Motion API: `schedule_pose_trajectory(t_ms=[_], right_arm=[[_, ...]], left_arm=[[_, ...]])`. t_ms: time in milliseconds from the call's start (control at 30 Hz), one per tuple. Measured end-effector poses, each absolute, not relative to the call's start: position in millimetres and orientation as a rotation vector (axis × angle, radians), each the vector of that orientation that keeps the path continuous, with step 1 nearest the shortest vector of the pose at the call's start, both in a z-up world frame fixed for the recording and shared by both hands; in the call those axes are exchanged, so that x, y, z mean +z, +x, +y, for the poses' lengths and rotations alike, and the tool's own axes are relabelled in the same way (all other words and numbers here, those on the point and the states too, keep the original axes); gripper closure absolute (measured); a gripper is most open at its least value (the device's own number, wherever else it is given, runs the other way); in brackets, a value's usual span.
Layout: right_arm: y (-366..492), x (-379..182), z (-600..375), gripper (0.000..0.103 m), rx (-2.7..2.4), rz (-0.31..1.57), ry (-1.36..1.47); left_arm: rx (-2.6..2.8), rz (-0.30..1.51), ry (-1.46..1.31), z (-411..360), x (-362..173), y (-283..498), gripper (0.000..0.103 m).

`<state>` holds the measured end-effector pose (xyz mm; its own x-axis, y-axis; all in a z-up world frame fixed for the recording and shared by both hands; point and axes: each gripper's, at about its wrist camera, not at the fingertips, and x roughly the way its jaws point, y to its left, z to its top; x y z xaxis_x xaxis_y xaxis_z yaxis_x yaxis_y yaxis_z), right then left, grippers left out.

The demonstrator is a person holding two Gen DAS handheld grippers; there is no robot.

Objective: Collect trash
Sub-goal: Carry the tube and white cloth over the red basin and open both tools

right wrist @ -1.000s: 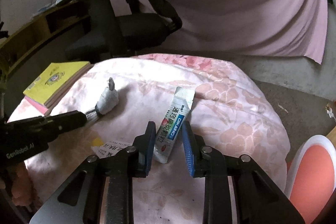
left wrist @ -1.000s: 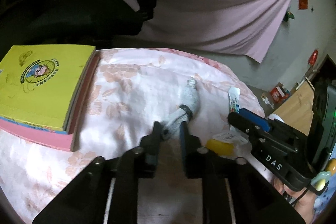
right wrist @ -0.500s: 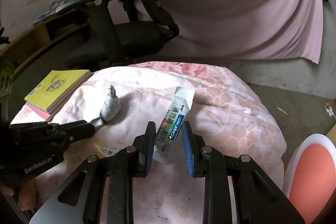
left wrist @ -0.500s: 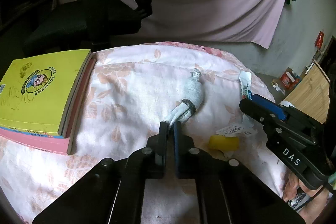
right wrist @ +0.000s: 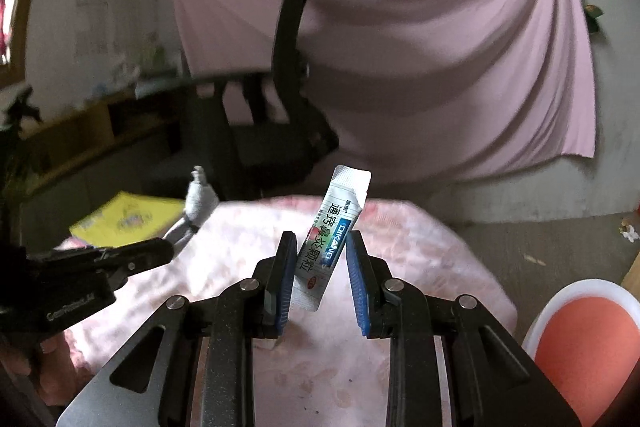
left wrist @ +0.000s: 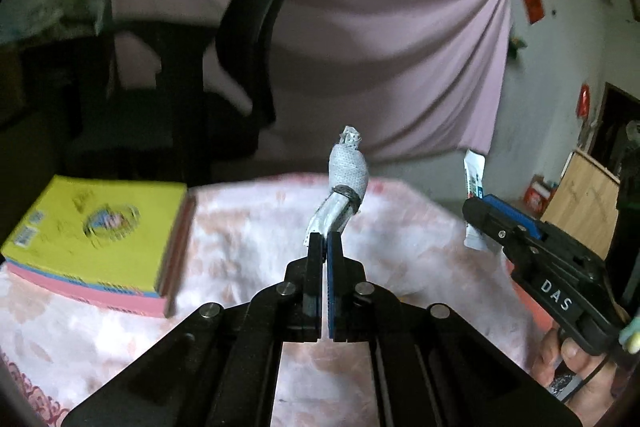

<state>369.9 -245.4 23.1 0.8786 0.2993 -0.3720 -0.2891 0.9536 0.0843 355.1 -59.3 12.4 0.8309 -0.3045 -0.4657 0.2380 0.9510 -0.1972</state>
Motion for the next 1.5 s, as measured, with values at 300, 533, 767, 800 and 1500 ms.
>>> schedule_pose_trajectory(t_ms=[300, 533, 767, 800, 1500], right_arm=[[314.5, 49.8, -274.3, 0.08, 0.259, 0.119, 0.038], [287.6, 59.5, -307.2, 0.08, 0.169, 0.028, 0.012], [272.7, 62.2, -352.8, 0.079, 0.082, 0.025, 0.078], [270.8, 62.7, -358.8, 0.079, 0.068, 0.024, 0.087], [277.2, 48.9, -449.8, 0.077, -0.155, 0.142, 0.321]], left_arm=[[-0.3, 0.298, -0.066, -89.2, 46.9, 302.9, 0.103], [-0.371, 0.219, -0.011, -129.8, 77.8, 288.8, 0.103], [-0.47, 0.216, 0.045, -192.4, 88.3, 286.9, 0.103], [-0.488, 0.226, 0.044, -201.9, 89.0, 287.6, 0.103], [-0.699, 0.533, -0.051, -305.0, 62.9, 328.0, 0.103]])
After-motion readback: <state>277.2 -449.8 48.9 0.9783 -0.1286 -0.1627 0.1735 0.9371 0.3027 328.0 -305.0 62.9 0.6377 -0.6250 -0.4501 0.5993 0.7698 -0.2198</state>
